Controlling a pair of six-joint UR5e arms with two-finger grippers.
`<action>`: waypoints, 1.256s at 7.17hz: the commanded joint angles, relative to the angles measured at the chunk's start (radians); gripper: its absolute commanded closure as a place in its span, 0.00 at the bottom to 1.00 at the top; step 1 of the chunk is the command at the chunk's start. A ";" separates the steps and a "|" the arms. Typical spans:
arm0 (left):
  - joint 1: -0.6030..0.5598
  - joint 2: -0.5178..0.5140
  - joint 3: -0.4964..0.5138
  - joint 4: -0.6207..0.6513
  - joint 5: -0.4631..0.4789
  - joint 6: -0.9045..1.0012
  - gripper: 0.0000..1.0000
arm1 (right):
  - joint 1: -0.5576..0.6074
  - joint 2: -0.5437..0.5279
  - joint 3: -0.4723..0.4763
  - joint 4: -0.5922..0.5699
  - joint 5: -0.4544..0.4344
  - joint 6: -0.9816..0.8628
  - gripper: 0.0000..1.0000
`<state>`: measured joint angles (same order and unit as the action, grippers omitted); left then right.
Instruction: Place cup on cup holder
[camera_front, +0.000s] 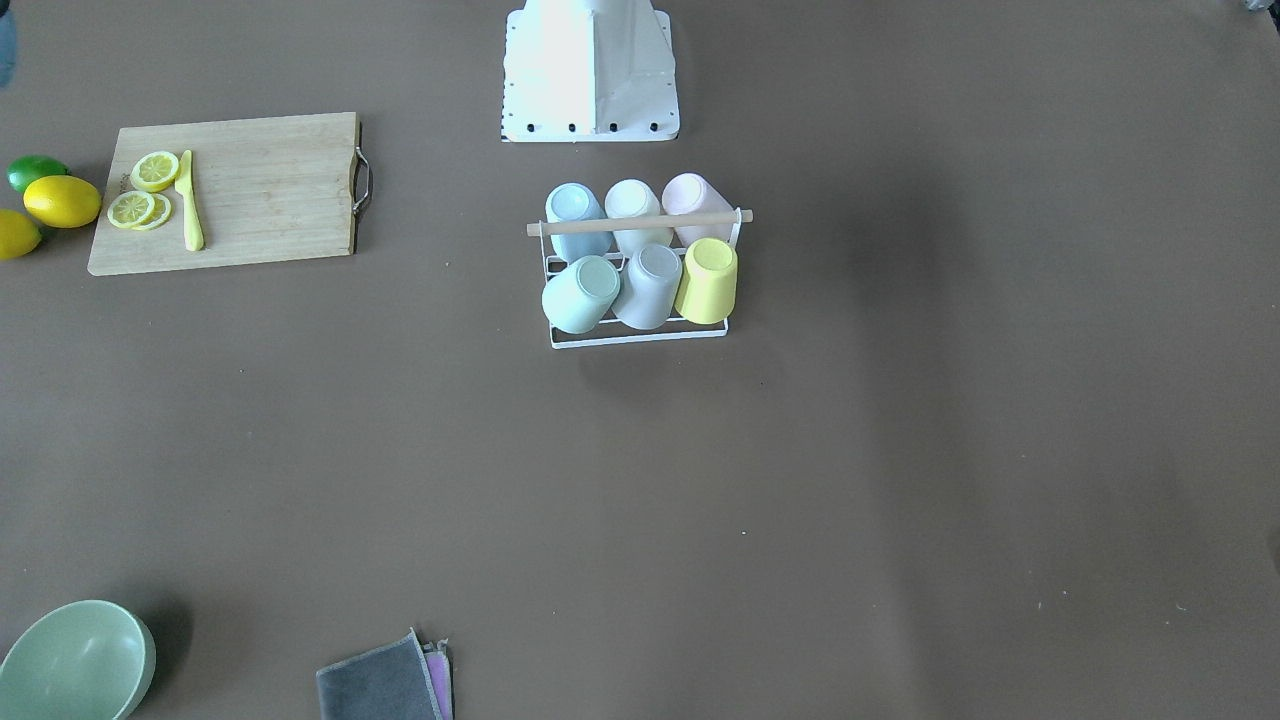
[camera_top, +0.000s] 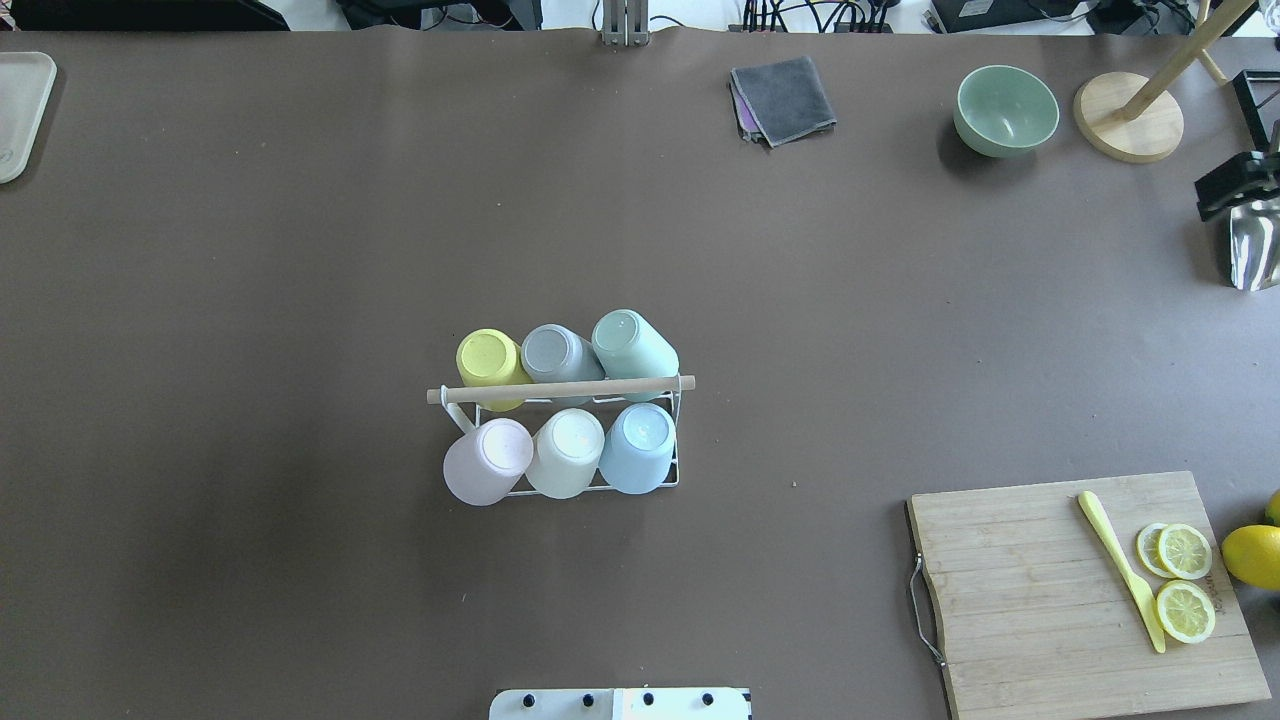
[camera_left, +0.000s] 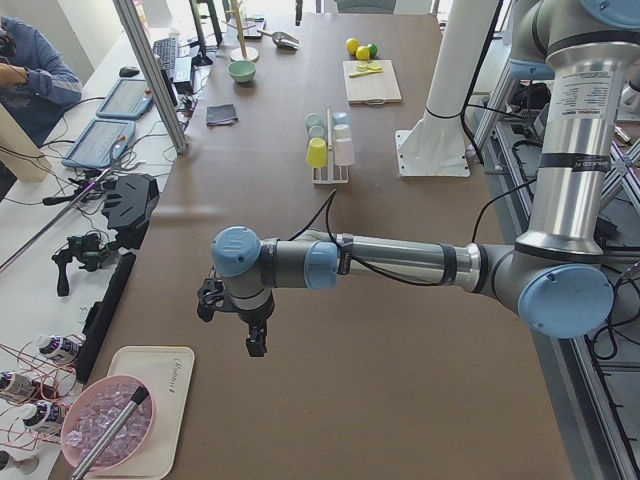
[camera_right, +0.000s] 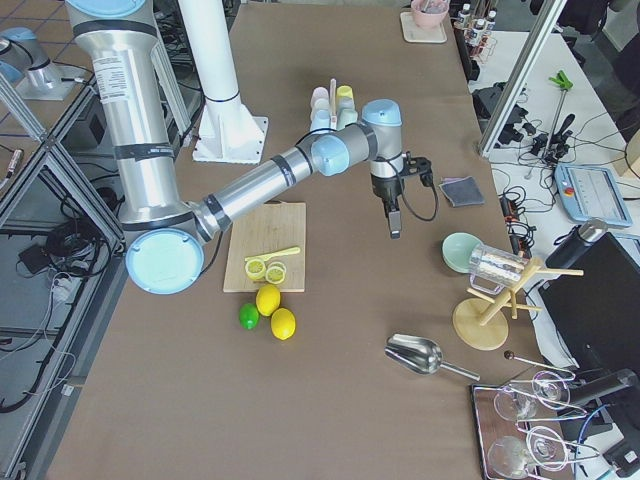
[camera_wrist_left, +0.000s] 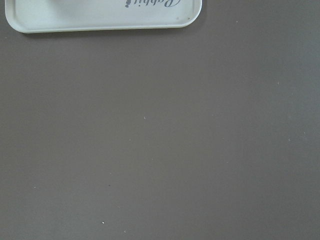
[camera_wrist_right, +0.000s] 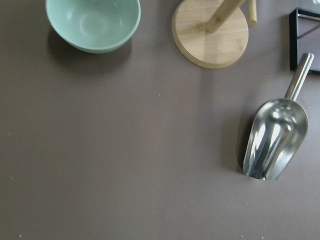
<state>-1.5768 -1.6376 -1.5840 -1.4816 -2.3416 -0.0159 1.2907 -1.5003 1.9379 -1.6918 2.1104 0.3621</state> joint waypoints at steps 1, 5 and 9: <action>0.000 0.008 -0.001 0.000 -0.016 -0.001 0.03 | 0.157 -0.174 -0.035 -0.005 0.193 -0.207 0.00; 0.000 0.008 -0.001 -0.005 -0.018 0.001 0.03 | 0.251 0.005 -0.455 0.075 0.266 -0.332 0.00; -0.006 0.010 0.001 -0.005 -0.012 0.001 0.02 | 0.240 0.107 -0.530 0.075 0.209 -0.242 0.00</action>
<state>-1.5817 -1.6281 -1.5837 -1.4864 -2.3556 -0.0154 1.5360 -1.4112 1.4063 -1.6161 2.3449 0.0616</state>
